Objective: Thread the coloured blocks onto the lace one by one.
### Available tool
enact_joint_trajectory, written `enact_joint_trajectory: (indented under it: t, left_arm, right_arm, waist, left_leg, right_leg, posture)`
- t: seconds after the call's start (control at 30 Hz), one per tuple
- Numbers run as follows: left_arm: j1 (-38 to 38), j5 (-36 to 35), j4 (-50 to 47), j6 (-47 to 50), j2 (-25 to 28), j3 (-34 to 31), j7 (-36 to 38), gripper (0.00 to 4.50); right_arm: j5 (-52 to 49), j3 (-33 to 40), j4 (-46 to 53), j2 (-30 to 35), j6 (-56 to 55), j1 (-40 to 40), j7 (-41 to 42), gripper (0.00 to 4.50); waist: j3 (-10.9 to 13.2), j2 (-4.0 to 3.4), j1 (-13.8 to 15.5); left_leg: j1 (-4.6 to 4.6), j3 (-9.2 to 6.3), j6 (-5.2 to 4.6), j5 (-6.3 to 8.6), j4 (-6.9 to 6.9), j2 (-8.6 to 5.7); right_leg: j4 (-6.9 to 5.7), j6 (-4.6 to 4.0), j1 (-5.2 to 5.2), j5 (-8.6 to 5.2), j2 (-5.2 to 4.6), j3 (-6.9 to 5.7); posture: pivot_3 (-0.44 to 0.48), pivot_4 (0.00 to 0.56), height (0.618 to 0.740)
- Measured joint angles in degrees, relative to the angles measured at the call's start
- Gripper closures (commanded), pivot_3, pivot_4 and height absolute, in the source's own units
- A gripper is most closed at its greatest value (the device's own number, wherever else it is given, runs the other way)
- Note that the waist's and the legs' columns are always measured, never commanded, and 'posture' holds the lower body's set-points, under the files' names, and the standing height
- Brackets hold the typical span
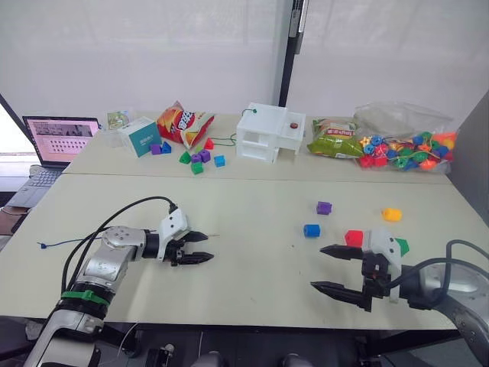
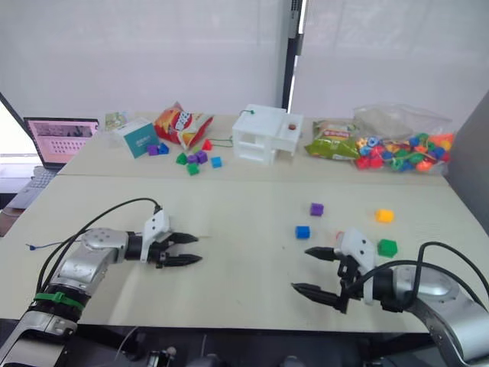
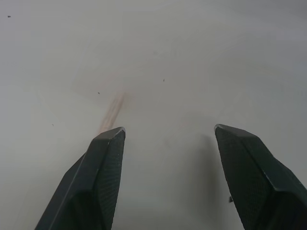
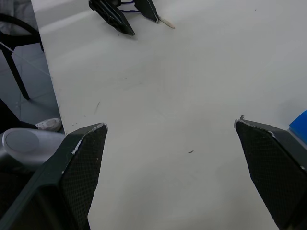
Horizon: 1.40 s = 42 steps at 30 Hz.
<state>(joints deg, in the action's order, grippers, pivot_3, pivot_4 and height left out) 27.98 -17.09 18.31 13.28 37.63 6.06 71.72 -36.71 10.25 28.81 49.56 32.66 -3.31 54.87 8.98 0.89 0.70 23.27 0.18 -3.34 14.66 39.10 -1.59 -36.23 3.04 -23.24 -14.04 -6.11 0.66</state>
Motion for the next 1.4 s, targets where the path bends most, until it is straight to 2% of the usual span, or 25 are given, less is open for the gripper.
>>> enact_joint_trajectory:
  t: [0.2,0.43,0.67,1.07,1.1,1.17,1.3,1.4]
  left_arm:
    - [0.1,-3.2,-3.2,4.4,0.9,-2.6,1.4,1.38]
    - [1.2,2.5,2.2,0.1,0.9,-1.6,-1.0,1.38]
    - [3.6,8.0,3.4,-1.4,0.4,2.0,-2.3,1.38]
    - [7.4,7.8,11.0,-0.9,-0.9,1.9,-0.2,1.38]
    - [7.6,7.8,11.6,-0.9,-1.0,2.0,0.0,1.79]
    - [8.0,8.0,12.6,-1.3,-1.0,2.0,-0.2,2.17]
    - [8.7,8.9,14.5,-3.2,-0.9,2.2,-0.5,3.58]
    - [9.4,10.2,16.2,-5.4,-0.8,2.3,-0.9,4.46]
  right_arm:
    - [0.5,-0.1,0.3,-2.0,-0.4,-1.4,-1.2,0.02]
    - [0.6,-0.2,0.6,-2.8,-0.4,-1.0,-2.5,0.02]
    - [0.4,0.1,2.1,-2.8,-0.2,-1.7,-3.5,0.02]
    - [-0.2,1.4,3.1,-3.0,0.0,-2.2,-5.1,0.02]
    - [-0.2,1.5,3.2,-3.0,0.0,-2.3,-5.1,0.0]
    - [-0.2,1.5,3.3,-3.0,0.0,-2.4,-5.2,0.0]
    - [-0.4,1.7,3.4,-3.1,0.0,-2.7,-5.5,0.0]
    - [-0.5,1.7,3.6,-3.1,0.0,-2.7,-5.6,0.0]
  waist:
    - [0.0,0.0,0.0]
    - [0.0,0.0,0.2]
    - [0.0,0.01,0.0]
    - [0.0,0.01,0.0]
    - [0.0,0.01,0.0]
    - [0.0,0.01,0.0]
    - [0.0,0.0,-0.1]
    - [0.0,0.0,-0.1]
  left_leg:
    - [-0.02,-0.02,0.0,0.0,0.01,0.0]
    - [-0.02,-0.02,0.0,0.0,0.06,-0.03]
    - [-0.03,-0.02,0.0,0.0,0.09,-0.04]
    - [-0.36,0.0,0.01,-0.02,0.29,-0.04]
    - [-0.39,0.0,0.01,-0.02,0.29,-0.04]
    - [-0.41,0.01,0.01,-0.02,0.3,-0.03]
    - [-0.38,0.03,-0.01,-0.01,0.29,-0.03]
    - [-0.36,0.03,-0.02,0.0,0.28,-0.03]
  right_leg:
    - [-0.01,0.01,0.02,0.0,0.02,-0.01]
    - [-0.02,0.01,0.05,0.0,0.04,-0.02]
    - [-0.05,0.03,0.05,0.01,0.06,-0.02]
    - [-0.5,0.02,0.25,-0.02,0.06,0.04]
    - [-0.51,0.03,0.29,-0.02,0.07,0.05]
    - [-0.52,0.02,0.3,-0.02,0.08,0.06]
    - [-0.52,0.02,0.23,-0.04,0.08,0.09]
    - [-0.52,0.02,0.22,-0.04,0.08,0.1]
  posture:
    - [0.0,0.15,0.74]
    - [0.0,0.15,0.74]
    - [0.0,0.15,0.74]
    - [0.0,0.15,0.74]
    - [0.0,0.15,0.74]
    - [0.0,0.15,0.74]
    - [0.0,0.15,0.74]
    - [0.0,0.15,0.74]
